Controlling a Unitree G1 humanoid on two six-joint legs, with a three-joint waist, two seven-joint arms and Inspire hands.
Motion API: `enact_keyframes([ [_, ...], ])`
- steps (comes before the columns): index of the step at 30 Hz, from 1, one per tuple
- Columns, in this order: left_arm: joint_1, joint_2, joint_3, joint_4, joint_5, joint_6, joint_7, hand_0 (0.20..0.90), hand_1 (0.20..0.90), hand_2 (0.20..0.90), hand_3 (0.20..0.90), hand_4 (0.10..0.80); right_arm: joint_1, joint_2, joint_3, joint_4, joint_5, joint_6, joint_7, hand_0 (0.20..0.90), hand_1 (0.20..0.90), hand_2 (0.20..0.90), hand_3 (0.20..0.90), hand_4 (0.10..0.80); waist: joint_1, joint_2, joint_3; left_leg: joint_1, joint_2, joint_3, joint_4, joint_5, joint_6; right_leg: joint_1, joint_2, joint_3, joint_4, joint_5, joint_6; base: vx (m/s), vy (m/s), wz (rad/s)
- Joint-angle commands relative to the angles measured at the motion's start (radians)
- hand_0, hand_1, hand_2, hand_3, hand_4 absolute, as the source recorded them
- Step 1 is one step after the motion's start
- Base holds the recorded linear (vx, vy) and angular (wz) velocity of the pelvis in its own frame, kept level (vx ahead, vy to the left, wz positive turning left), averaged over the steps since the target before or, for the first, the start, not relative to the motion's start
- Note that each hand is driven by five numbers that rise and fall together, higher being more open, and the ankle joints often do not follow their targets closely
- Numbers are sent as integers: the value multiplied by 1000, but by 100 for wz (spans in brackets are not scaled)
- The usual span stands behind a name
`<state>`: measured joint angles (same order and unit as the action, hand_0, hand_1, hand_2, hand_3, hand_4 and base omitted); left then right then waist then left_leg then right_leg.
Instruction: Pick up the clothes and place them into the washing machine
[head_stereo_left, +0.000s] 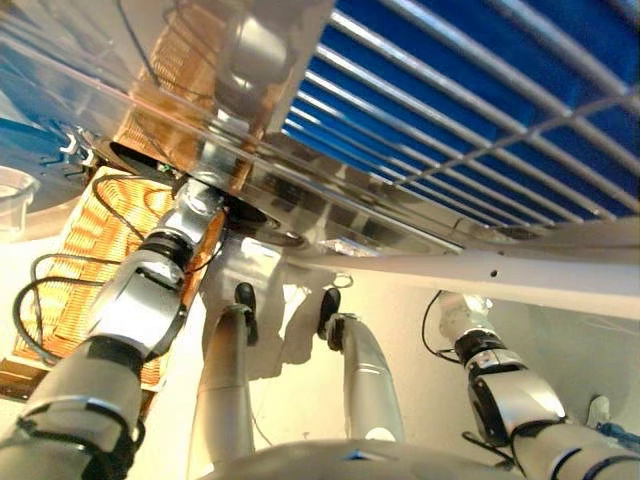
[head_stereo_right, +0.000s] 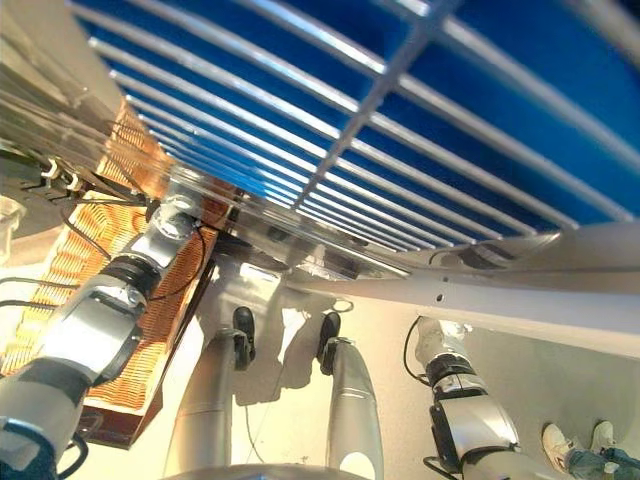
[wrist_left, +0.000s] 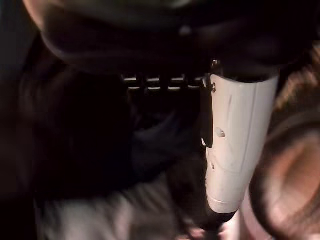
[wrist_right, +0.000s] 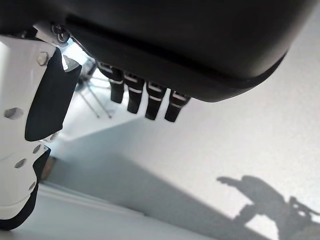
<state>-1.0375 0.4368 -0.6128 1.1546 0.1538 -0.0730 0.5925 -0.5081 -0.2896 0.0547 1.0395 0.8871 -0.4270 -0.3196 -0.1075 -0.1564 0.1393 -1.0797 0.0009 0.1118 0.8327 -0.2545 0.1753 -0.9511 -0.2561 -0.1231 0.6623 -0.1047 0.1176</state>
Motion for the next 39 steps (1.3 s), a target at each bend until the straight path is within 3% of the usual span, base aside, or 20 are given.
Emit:
enact_keyframes([
  [1, -230, -123, -91, -7, 210, -18, 90, 900, 900, 900, 900, 800, -143, -31, 45, -84, -95, -119, -6, 900, 900, 900, 900, 800, -22, 19, -10, 86, 21, -51, -68, -46, -71, 2, 57, -50, 5, 17, -79, 0, 0, 0],
  [12, -178, -142, -75, 7, 245, 20, 122, 900, 900, 900, 900, 800, -91, 23, 91, -172, -166, -117, -33, 900, 900, 900, 900, 800, -15, 36, 3, 104, 20, -48, -85, -30, -71, 13, 50, -48, 13, 19, -77, 1, 1, 0],
  [24, 28, -141, -31, 4, 276, 59, 152, 900, 900, 900, 900, 800, 17, 51, 90, -252, -210, -110, -54, 900, 900, 900, 900, 800, 28, 70, 38, 153, 3, -70, -109, 1, -84, 51, 30, -57, 77, -35, -91, -15, -48, 10],
  [29, 125, -134, -20, 16, 271, 47, 138, 900, 900, 900, 900, 800, 67, 49, 88, -269, -219, -107, -52, 900, 900, 900, 900, 800, 56, 94, 77, 197, -15, -100, -131, 36, -100, 113, 15, -89, 97, -81, -109, -43, -93, 27],
  [39, 350, -143, 4, 71, 286, 15, 62, 900, 900, 900, 900, 800, 204, 32, 44, -237, -203, -93, -11, 900, 900, 900, 900, 800, 102, 146, 89, 328, -71, -211, -211, 118, -146, 278, 2, -181, 138, -206, -171, -25, -79, 47],
])
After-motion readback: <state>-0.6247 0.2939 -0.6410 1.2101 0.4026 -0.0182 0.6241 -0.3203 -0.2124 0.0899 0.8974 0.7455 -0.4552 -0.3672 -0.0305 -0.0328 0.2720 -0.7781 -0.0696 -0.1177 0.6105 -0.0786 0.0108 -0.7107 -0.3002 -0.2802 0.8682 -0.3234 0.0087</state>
